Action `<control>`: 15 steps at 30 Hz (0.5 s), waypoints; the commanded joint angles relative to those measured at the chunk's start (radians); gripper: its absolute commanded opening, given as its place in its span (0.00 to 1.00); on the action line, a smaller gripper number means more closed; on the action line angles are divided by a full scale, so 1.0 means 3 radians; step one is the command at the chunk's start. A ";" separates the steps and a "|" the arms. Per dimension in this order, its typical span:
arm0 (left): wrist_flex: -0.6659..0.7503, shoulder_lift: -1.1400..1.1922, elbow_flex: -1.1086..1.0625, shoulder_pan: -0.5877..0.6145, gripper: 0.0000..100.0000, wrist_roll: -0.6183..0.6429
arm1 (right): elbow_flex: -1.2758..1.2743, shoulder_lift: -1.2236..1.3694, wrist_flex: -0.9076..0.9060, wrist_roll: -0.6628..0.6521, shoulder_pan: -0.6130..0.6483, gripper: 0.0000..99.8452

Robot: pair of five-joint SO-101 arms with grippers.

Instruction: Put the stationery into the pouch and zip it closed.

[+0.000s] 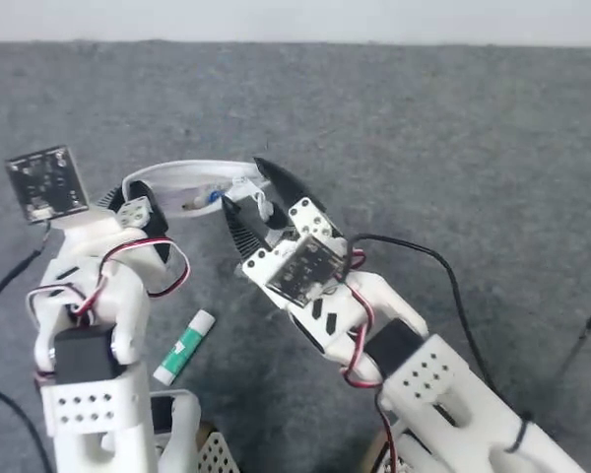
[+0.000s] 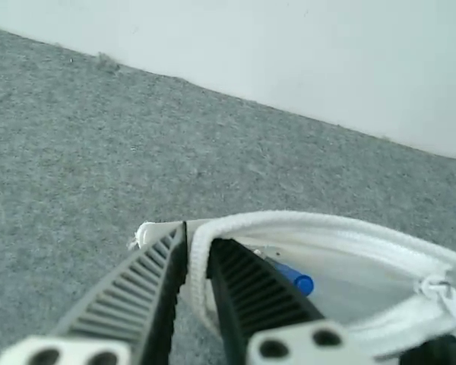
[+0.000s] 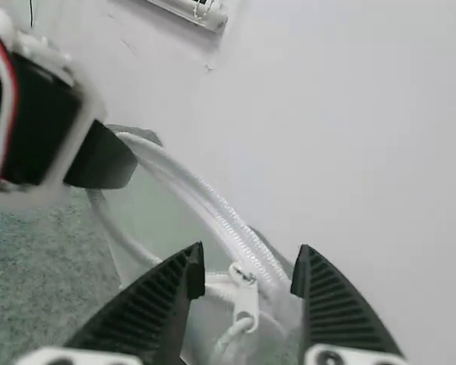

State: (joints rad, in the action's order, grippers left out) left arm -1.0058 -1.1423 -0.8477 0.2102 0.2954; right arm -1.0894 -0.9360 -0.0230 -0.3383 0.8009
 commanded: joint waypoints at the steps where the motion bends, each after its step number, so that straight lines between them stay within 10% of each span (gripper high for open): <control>1: 0.0082 -0.0026 0.0095 0.0010 0.01 -0.0020 | 0.0046 -0.0437 -0.0309 -0.0051 -0.0003 0.17; 15: 0.0164 -0.0026 0.0120 0.0348 0.01 -0.0005 | 0.0266 -0.0586 -0.1419 0.0537 0.0315 0.17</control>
State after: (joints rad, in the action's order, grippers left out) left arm -1.0042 -1.1423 -0.8477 0.2654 0.2954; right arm -1.0833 -1.1139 -0.4097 -0.2110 0.8408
